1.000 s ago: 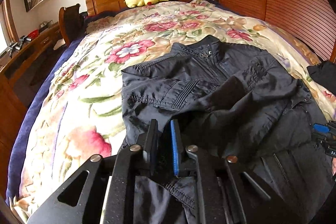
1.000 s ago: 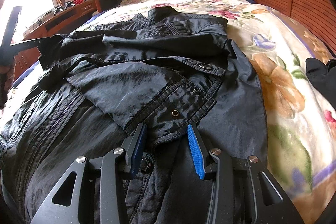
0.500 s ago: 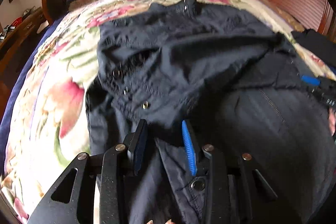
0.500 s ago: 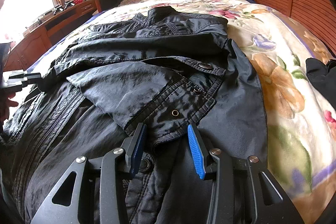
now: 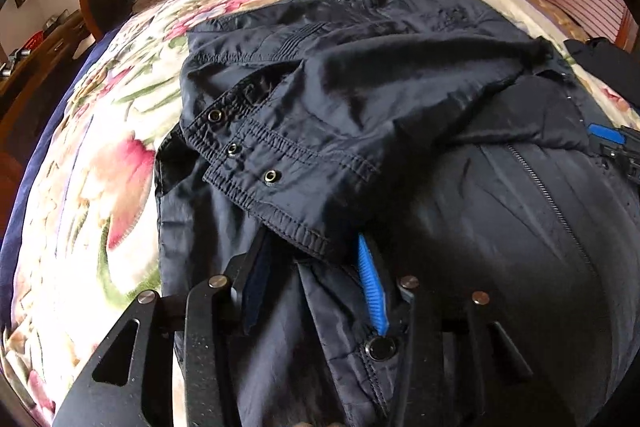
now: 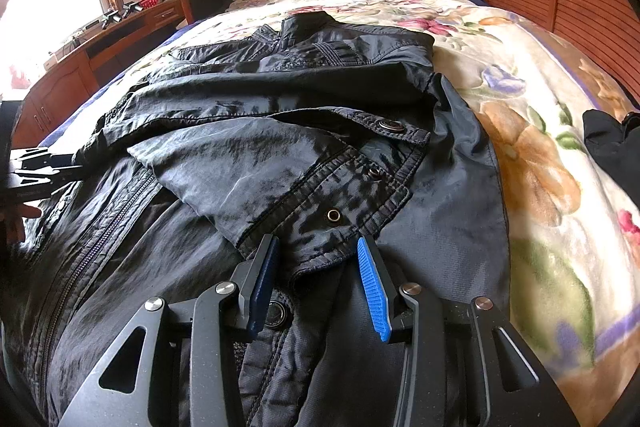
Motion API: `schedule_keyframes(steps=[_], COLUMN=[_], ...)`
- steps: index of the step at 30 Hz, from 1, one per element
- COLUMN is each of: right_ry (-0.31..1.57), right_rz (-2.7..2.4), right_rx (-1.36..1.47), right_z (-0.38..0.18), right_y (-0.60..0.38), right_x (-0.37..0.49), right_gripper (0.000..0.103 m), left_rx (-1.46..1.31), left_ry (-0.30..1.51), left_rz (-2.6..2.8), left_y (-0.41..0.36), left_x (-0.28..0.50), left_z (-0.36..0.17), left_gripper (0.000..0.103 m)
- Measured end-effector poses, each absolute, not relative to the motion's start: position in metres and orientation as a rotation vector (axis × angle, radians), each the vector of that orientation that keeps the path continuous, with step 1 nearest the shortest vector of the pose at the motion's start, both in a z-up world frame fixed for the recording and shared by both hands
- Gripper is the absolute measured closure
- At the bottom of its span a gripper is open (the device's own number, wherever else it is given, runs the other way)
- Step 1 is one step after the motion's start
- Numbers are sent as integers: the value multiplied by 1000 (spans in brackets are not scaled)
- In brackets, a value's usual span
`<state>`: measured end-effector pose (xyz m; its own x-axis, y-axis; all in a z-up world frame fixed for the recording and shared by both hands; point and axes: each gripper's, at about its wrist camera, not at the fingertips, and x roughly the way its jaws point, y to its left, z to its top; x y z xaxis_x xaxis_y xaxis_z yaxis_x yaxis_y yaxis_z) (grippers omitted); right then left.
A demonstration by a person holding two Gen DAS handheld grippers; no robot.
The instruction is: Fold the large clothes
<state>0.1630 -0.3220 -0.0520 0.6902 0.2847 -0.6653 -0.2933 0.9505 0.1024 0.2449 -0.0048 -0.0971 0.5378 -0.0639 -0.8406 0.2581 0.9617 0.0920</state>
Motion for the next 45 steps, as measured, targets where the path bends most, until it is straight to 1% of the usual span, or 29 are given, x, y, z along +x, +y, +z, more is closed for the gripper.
schedule_keyframes(steps=[4, 7, 8, 9, 10, 11, 12, 13, 18, 26, 29, 34, 36, 37, 38, 40, 45], right_ry=[742, 742, 742, 742, 742, 742, 742, 742, 742, 742, 742, 742, 742, 742, 742, 742, 742], right_rz=[323, 323, 323, 323, 323, 323, 323, 323, 323, 323, 323, 323, 323, 323, 323, 323, 323], right_rx=[-12, -12, -12, -12, -12, -12, -12, -12, -13, -12, -13, -13, -13, -13, -13, -13, -13], right_z=[-52, -52, -52, -52, -52, -52, -52, -52, -52, -52, -52, -52, -52, -52, -52, -52, -52], right_y=[-322, -322, -322, -322, -322, -322, -322, -322, -322, -322, -322, -322, -322, -322, -322, -322, -322], right_x=[163, 163, 163, 163, 163, 163, 163, 163, 163, 163, 163, 163, 163, 163, 163, 163, 163], right_gripper=[61, 61, 61, 61, 61, 61, 61, 61, 61, 61, 61, 61, 61, 61, 61, 61, 61], left_rx=[217, 249, 259, 265, 265, 265, 265, 261, 214, 120, 132, 172, 180, 174, 165, 138, 117], left_ry=[975, 934, 923, 922, 921, 917, 904, 891, 806, 735, 715, 770, 786, 789, 793, 798, 815], left_rz=[-183, -177, -190, -201, -207, -214, -214, -213, -222, -236, -235, -237, -224, -224, -226, -234, -235], left_y=[-5, -7, -8, -9, -10, -10, -11, -11, -3, 11, 11, 3, 4, 6, 8, 15, 25], left_x=[246, 242, 241, 240, 239, 239, 237, 236, 224, 216, 210, 200, 196, 194, 192, 186, 173], left_z=[-95, -91, -90, -90, -89, -87, -84, -80, -48, -20, -14, -22, -25, -26, -27, -29, -43], left_gripper=[60, 61, 68, 72, 81, 87, 90, 95, 98, 98, 98, 98, 92, 86, 79, 71, 64])
